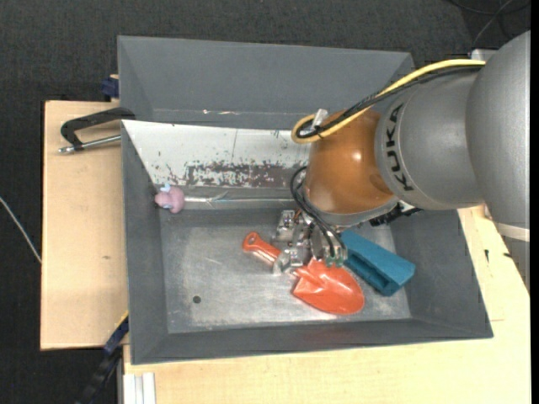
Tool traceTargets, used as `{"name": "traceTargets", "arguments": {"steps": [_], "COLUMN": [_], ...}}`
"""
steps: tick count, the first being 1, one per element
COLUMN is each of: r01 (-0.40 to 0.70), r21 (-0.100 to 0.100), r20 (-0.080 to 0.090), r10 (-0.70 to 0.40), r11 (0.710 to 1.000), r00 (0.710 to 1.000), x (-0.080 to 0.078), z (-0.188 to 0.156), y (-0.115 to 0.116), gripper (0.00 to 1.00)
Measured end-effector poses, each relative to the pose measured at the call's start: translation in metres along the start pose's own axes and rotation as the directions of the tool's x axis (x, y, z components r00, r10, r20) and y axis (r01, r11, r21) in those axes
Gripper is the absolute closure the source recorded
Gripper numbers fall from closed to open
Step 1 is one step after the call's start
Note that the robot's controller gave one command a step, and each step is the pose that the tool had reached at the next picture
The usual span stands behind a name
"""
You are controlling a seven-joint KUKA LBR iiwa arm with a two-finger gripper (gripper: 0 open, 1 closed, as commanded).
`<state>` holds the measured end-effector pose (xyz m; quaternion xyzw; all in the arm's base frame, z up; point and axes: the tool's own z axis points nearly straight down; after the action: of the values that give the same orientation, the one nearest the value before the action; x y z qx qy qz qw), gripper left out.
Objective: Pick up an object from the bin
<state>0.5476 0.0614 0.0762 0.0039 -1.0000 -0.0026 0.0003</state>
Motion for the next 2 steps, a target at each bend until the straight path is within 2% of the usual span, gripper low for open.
{"name": "traceTargets", "arguments": {"steps": [1, 2], "r01": [-0.126, -0.126], "r21": [0.003, 0.003], "r20": [0.005, 0.005], "r10": [0.126, 0.126], "r11": [0.992, 0.992], "r00": [0.992, 0.992], "x": [0.0377, 0.0377], "z": [-0.0837, -0.0837], "y": [-0.0117, -0.0117], "gripper": [1.0, 1.0]}}
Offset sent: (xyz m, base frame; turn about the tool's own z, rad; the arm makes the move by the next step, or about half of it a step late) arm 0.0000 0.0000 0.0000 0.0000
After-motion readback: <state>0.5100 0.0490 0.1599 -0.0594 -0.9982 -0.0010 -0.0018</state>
